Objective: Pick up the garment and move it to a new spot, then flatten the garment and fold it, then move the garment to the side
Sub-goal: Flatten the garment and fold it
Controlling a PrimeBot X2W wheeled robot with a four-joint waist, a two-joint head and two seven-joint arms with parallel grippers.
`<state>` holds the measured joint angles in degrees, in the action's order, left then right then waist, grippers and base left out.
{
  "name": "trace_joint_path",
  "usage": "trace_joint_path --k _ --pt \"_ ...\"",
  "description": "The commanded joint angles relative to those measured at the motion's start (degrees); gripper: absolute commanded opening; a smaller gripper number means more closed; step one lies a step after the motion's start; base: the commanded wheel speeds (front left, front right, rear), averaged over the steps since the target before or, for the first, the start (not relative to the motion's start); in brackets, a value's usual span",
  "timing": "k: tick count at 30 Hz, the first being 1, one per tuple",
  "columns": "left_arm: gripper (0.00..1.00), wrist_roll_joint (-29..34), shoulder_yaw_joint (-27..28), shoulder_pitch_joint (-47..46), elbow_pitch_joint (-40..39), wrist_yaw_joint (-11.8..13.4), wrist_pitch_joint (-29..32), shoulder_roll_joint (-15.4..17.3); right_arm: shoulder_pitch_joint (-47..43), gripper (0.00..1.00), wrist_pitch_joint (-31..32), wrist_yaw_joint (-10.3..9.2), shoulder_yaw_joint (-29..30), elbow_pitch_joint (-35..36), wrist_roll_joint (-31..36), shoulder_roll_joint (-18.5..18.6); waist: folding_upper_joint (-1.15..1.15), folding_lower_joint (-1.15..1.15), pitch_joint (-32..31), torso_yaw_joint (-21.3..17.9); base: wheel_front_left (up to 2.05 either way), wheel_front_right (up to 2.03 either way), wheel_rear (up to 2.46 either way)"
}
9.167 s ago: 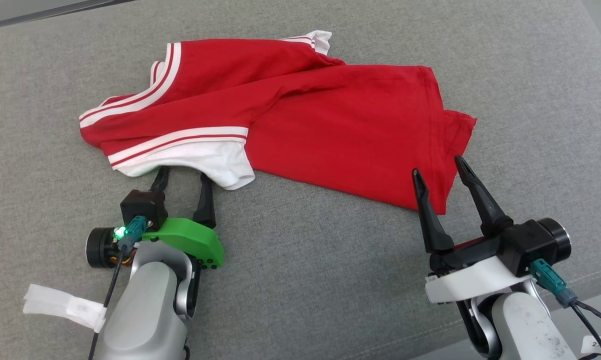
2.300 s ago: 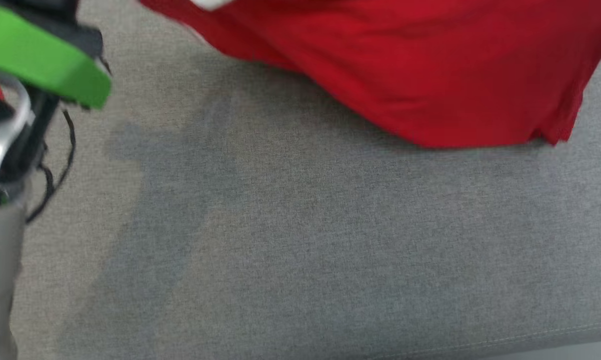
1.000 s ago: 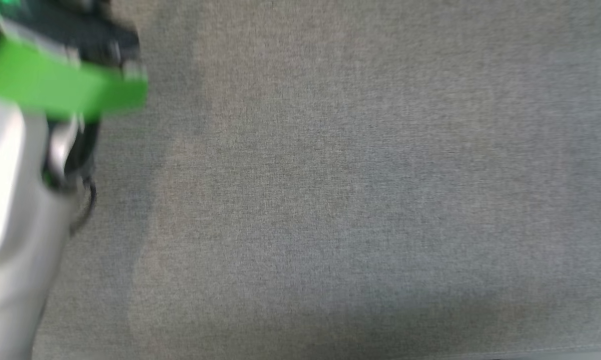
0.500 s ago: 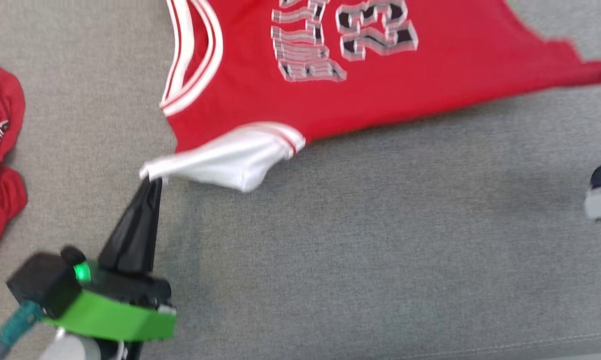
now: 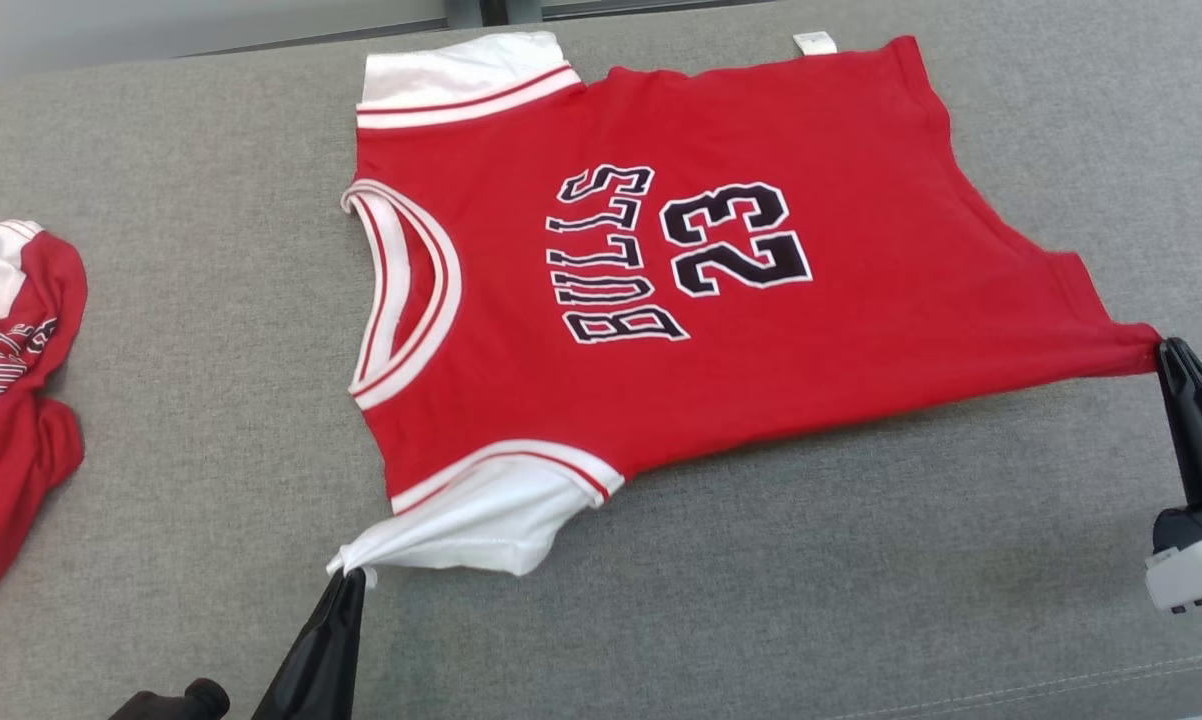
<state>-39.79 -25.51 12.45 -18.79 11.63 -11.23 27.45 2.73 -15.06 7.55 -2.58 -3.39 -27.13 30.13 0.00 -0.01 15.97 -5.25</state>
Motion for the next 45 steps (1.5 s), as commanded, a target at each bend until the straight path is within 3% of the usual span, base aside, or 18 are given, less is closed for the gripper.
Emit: trace_joint_path --k 1,9,20,30,41,42,43,44,45 --pt "0.00 0.07 0.47 0.87 -0.95 0.88 0.28 0.65 -1.31 0.00 -0.15 -0.12 0.88 0.46 0.41 0.28 0.00 0.01 0.19 -0.09 0.00 0.00 0.00" --pt "0.00 -1.61 -0.50 -3.47 -2.53 -0.10 4.36 0.35 -2.88 0.00 -0.15 -0.11 0.90 0.00 0.88 -0.51 0.00 0.01 1.64 0.56 0.00 0.00 0.00" --pt "0.00 -0.24 -1.68 -18.97 7.39 -1.67 8.21 -2.85 5.94 0.00 -0.15 -0.11 -2.13 -5.97 0.81 -1.58 0.00 0.01 4.93 0.82 0.00 0.00 0.00" --pt "0.00 4.03 -3.44 -33.16 16.93 -4.47 9.38 -3.70 16.82 0.00 -0.15 -0.11 -6.85 -12.04 0.31 -0.91 0.00 0.01 10.19 0.68 0.00 0.00 0.00" --pt "0.00 8.30 -4.14 -39.77 20.04 -3.59 9.73 -3.05 23.03 0.00 -0.16 -0.11 -5.40 -14.93 3.13 -2.07 0.00 0.01 14.28 0.89 0.00 0.00 0.00" --pt "0.00 8.27 -4.29 -39.88 20.23 -3.59 9.79 -3.25 23.28 0.31 -0.16 -0.11 -5.24 -15.22 3.24 -2.33 0.00 0.01 14.35 0.94 0.00 0.00 0.00" --pt "0.08 8.37 -4.53 -40.02 20.29 -3.74 9.54 -3.50 23.63 1.00 -0.16 -0.11 -4.97 -15.46 3.34 -2.61 0.00 0.01 14.39 1.01 0.00 0.00 0.00" --pt "0.36 8.28 -4.67 -40.01 20.25 -4.00 9.11 -3.79 23.84 1.00 -0.16 -0.11 -4.77 -15.57 3.48 -2.86 0.00 0.01 14.34 1.08 0.00 0.00 0.00" --pt "0.74 8.21 -4.56 -39.81 20.20 -3.85 8.32 -4.08 23.81 1.00 -0.16 -0.11 -4.60 -15.58 3.78 -3.13 0.00 0.01 14.14 1.17 0.00 0.00 0.00"
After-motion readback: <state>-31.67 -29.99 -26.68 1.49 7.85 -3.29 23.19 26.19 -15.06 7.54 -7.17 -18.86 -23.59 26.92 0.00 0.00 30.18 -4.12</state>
